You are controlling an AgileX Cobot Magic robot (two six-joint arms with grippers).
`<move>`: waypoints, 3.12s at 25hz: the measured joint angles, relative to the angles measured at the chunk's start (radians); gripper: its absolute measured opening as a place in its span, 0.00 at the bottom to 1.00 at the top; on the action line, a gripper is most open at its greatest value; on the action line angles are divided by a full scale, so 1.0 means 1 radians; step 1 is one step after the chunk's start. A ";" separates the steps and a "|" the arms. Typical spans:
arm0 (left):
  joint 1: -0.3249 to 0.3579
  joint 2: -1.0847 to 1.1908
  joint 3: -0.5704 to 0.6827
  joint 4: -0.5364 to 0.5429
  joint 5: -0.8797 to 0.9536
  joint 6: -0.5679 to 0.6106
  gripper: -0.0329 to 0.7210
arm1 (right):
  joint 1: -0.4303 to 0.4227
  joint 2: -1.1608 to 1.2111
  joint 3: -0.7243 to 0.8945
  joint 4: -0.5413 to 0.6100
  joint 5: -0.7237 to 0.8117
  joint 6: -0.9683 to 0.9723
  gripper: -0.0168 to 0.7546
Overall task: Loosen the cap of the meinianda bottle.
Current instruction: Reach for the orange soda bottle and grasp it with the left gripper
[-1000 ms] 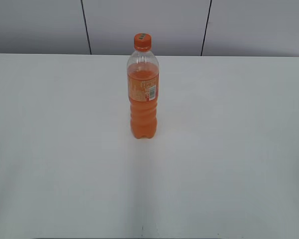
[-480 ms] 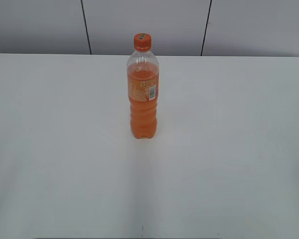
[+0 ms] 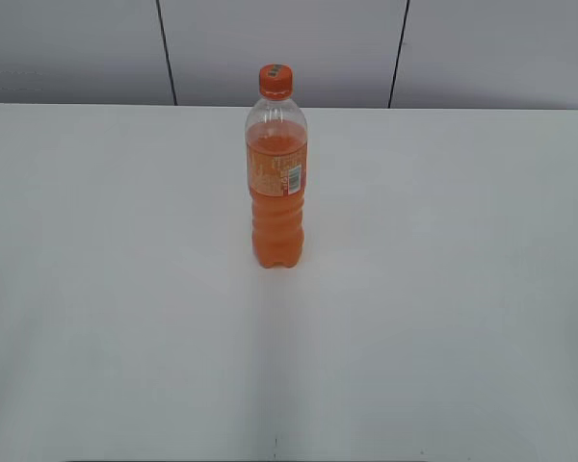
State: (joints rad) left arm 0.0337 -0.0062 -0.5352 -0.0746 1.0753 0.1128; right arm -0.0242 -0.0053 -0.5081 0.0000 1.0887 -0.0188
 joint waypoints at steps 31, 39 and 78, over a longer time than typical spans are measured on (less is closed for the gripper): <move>0.000 0.000 -0.010 0.057 -0.157 0.003 0.79 | 0.000 0.000 0.000 0.000 0.000 0.000 0.67; 0.000 0.079 0.116 0.085 -0.644 0.007 0.79 | 0.000 0.000 0.000 0.000 0.000 0.000 0.67; 0.000 1.003 0.192 0.087 -1.716 0.007 0.79 | 0.000 0.000 0.000 0.000 0.000 0.000 0.67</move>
State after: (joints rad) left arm 0.0337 0.9968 -0.3428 0.0125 -0.6408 0.1202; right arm -0.0242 -0.0053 -0.5081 0.0000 1.0887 -0.0188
